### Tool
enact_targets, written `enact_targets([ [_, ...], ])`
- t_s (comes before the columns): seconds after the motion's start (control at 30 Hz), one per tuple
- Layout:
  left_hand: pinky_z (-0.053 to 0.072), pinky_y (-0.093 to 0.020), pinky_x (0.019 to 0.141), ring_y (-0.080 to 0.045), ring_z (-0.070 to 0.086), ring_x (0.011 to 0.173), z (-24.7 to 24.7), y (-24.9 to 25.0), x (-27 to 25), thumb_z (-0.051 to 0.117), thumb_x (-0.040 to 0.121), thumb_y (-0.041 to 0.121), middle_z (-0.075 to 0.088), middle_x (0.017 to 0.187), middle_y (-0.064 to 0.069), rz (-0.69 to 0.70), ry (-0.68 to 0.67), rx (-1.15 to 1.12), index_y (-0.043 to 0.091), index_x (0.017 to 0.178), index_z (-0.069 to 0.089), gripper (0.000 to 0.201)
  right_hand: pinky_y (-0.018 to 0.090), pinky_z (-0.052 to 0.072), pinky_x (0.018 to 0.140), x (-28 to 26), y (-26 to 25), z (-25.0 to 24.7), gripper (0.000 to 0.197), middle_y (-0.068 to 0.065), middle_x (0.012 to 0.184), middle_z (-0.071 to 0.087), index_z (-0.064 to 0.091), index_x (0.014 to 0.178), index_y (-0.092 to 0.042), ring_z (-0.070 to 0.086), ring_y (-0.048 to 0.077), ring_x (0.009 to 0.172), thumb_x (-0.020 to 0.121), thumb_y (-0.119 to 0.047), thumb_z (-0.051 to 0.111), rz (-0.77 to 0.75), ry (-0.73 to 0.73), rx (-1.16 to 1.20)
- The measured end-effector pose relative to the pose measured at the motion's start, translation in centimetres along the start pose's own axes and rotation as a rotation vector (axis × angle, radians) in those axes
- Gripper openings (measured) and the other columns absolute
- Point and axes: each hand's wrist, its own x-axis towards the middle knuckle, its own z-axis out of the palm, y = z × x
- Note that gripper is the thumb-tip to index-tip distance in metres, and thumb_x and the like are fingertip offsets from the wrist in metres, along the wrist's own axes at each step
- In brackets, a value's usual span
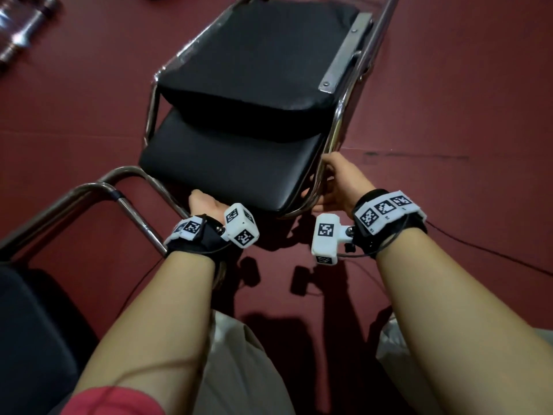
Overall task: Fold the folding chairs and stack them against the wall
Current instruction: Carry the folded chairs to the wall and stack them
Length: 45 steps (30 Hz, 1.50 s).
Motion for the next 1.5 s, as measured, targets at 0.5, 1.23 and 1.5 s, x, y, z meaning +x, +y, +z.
enact_targets([
  [0.5, 0.037, -0.057, 0.106, -0.033, 0.044, 0.138, -0.7, 1.1, 3.1, 0.011, 0.101, 0.065, 0.047, 0.151, -0.006, -0.063, -0.282, -0.214, 0.018, 0.146, 0.048, 0.074, 0.058, 0.057, 0.084, 0.2, 0.7, 0.7, 0.058, 0.014, 0.097, 0.072, 0.053, 0.105, -0.013, 0.071, 0.032, 0.080, 0.074, -0.060, 0.067, -0.133, 0.206, -0.040],
  [1.23, 0.029, -0.055, 0.118, -0.033, 0.038, 0.144, -0.5, -6.1, -7.3, 0.031, 0.091, 0.073, 0.043, 0.154, -0.008, -0.149, 0.029, -0.075, 0.020, 0.151, 0.037, 0.080, 0.061, 0.057, 0.074, -4.9, 2.1, -5.5, 0.023, 0.011, 0.088, 0.069, 0.053, 0.078, -0.019, 0.069, 0.032, 0.079, 0.069, -0.036, 0.066, 0.005, 0.556, 0.138],
  [1.5, 0.039, -0.054, 0.112, -0.036, 0.054, 0.127, 1.7, 1.1, -21.7, 0.021, 0.102, 0.060, 0.061, 0.136, -0.010, -0.184, 0.084, -0.140, 0.014, 0.137, 0.056, 0.068, 0.050, 0.057, 0.069, -19.0, -7.8, -6.3, 0.014, 0.014, 0.084, 0.066, 0.052, 0.089, -0.015, 0.062, 0.028, 0.069, 0.090, -0.015, 0.066, 0.167, 0.522, 0.231],
])
